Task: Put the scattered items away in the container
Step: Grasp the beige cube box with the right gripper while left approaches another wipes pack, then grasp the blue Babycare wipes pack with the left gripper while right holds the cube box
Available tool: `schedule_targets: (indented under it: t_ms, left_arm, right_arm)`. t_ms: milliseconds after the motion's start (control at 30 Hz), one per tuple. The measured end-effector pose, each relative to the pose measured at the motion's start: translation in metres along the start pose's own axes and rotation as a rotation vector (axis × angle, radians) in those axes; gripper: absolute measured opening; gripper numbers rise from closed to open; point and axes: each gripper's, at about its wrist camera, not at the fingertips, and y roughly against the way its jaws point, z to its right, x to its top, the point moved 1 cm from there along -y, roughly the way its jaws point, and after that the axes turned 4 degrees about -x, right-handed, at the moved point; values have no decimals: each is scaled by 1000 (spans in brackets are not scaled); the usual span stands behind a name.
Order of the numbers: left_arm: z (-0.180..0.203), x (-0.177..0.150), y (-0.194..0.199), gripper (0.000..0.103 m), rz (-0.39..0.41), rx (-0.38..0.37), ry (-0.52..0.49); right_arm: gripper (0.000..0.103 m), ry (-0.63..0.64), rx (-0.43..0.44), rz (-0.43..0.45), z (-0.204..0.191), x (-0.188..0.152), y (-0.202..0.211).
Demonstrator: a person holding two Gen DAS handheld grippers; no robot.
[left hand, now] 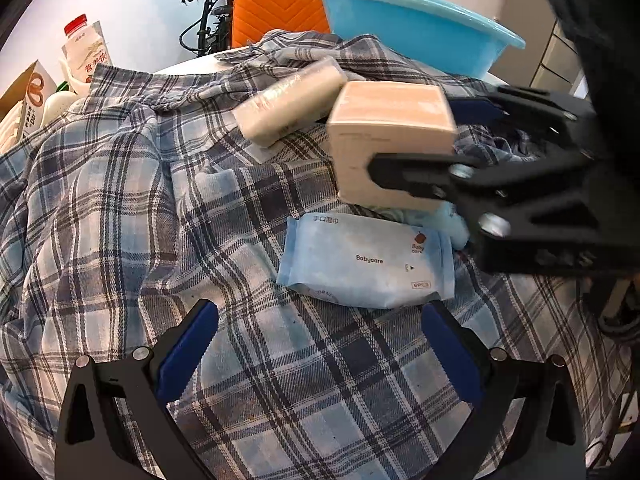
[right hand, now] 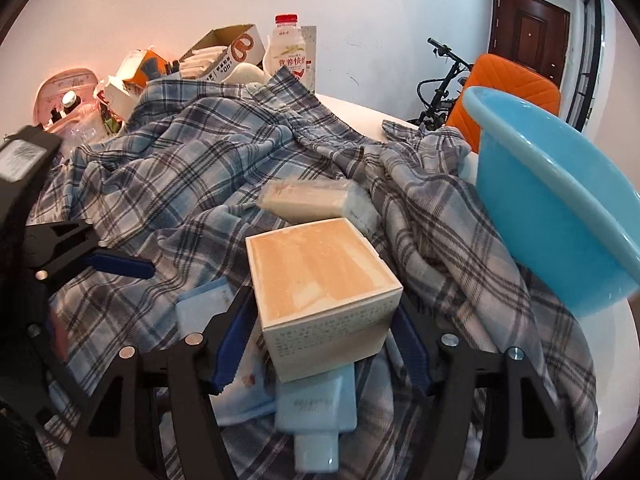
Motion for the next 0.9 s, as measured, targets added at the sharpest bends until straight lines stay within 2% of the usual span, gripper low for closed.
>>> schedule_targets:
  t_ms: [300,433,733,900]
  left_arm:
    - [17,6,-1,103,-3,-6,-34]
    - [21,7,-6,103,-4,25,-58]
    - [9,12,-17,103,-43,-83,25]
    - [14,15,-23,103,-47,-68,10]
  right_arm:
    - [65,-35,-45,37,9,-20,48]
    - [65,-49,-70,34,17,-31,63]
    - [65,-78,-69,47,20,-43,78]
    - [65,-107,-61,48,25,-45,76]
